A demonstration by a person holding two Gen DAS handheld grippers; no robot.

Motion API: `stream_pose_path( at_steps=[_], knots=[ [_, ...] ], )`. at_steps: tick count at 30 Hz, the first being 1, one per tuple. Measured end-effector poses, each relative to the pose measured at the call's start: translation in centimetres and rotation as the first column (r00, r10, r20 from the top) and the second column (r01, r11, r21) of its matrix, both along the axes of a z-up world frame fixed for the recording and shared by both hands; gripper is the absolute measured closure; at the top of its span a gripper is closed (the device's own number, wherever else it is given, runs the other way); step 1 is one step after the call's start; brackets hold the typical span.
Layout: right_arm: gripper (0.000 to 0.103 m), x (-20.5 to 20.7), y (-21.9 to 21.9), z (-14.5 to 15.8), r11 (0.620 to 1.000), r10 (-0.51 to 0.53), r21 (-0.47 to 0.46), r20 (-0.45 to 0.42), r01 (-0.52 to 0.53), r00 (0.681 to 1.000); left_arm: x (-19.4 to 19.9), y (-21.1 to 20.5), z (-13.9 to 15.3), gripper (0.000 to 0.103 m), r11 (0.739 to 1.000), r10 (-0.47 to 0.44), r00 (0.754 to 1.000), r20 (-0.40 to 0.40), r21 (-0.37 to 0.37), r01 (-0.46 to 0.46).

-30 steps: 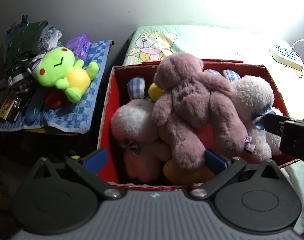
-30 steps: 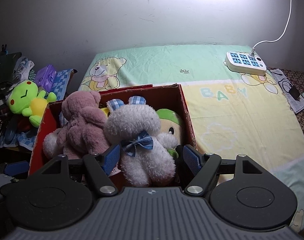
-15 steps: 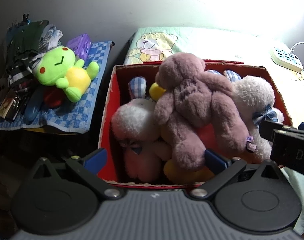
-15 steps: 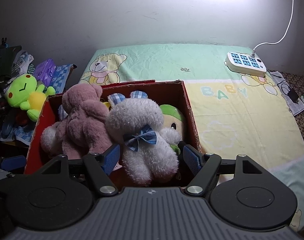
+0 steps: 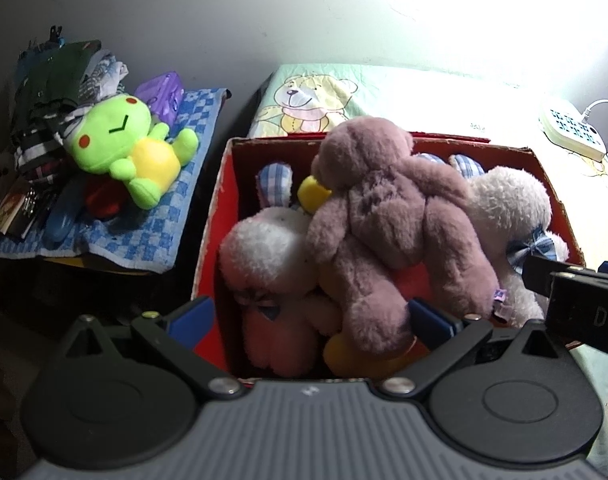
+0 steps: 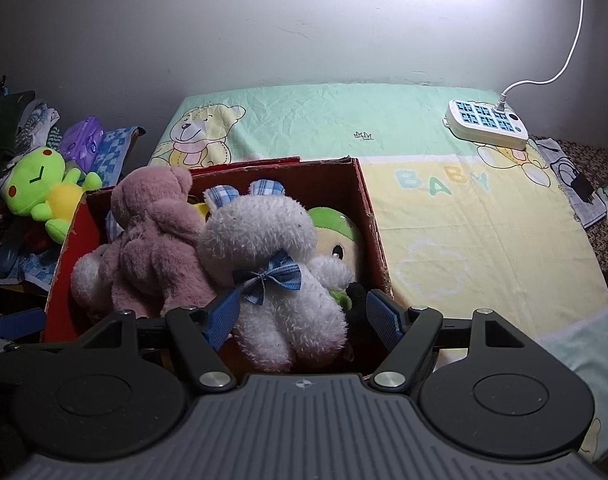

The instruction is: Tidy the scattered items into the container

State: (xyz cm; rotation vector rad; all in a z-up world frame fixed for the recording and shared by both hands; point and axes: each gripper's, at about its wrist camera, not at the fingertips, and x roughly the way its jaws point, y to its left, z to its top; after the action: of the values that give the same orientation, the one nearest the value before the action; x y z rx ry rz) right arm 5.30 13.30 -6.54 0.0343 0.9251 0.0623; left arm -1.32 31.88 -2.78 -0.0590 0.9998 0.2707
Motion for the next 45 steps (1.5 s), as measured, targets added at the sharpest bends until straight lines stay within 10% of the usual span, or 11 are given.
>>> stream_pose_path(
  at_steps=[45],
  knots=[
    [0.030,-0.2,-0.5,-0.9,1.000,0.016,0.000,-0.037,-0.016,0.999,-0.1,-0.7,-0.8,0.000,1.000,-0.029,0.998,-0.055,-0.011,0.029]
  ],
)
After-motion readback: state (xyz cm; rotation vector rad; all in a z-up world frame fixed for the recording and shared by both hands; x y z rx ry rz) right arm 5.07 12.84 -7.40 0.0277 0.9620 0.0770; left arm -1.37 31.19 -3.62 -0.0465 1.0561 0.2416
